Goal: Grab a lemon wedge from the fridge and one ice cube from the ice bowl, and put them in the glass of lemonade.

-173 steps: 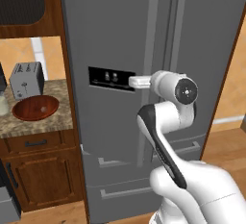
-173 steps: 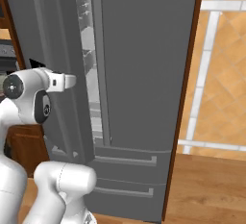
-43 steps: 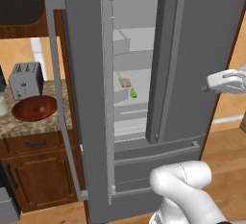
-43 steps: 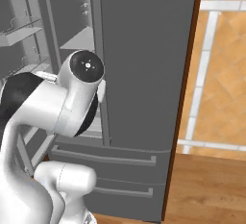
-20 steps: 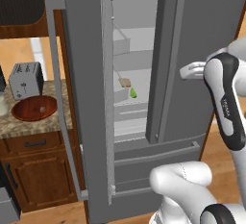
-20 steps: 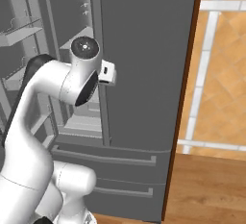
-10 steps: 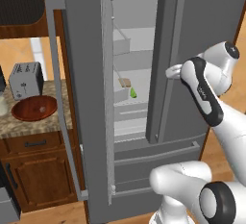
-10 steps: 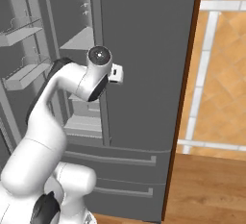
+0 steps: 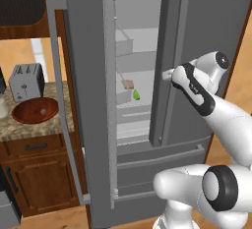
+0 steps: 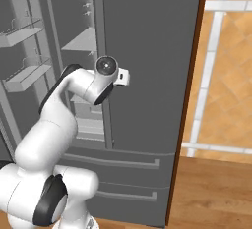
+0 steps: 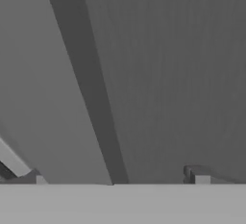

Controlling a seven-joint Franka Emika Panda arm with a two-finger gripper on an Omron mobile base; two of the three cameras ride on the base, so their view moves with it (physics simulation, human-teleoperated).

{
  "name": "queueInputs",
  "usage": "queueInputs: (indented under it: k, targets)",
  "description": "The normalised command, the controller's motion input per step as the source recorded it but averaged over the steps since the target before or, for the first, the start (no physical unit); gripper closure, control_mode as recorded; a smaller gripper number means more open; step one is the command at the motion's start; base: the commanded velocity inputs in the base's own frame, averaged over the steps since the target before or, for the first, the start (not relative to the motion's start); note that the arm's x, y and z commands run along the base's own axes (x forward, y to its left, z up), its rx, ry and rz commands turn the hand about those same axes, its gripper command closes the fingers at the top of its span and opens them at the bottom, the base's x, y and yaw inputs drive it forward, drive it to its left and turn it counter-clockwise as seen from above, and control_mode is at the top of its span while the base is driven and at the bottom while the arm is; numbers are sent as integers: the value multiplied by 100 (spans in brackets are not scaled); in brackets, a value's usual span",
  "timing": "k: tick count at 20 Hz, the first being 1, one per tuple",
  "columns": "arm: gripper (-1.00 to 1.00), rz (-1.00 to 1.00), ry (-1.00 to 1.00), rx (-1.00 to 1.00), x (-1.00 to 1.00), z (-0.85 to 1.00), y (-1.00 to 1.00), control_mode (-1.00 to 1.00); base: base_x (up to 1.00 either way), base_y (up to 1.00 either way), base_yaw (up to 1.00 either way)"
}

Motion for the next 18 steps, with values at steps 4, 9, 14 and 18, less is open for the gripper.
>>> queueInputs:
  k: [4, 9, 14, 18]
  targets:
    - [100, 0, -10, -2, 61, -46, 0, -100, 0, 0, 0]
    - [100, 0, -10, -2, 37, -31, 0, -100, 0, 0, 0]
    - [100, 0, 6, 6, -53, 8, -40, -100, 0, 0, 0]
    - [100, -1, 3, 15, -100, 23, -96, -100, 0, 0, 0]
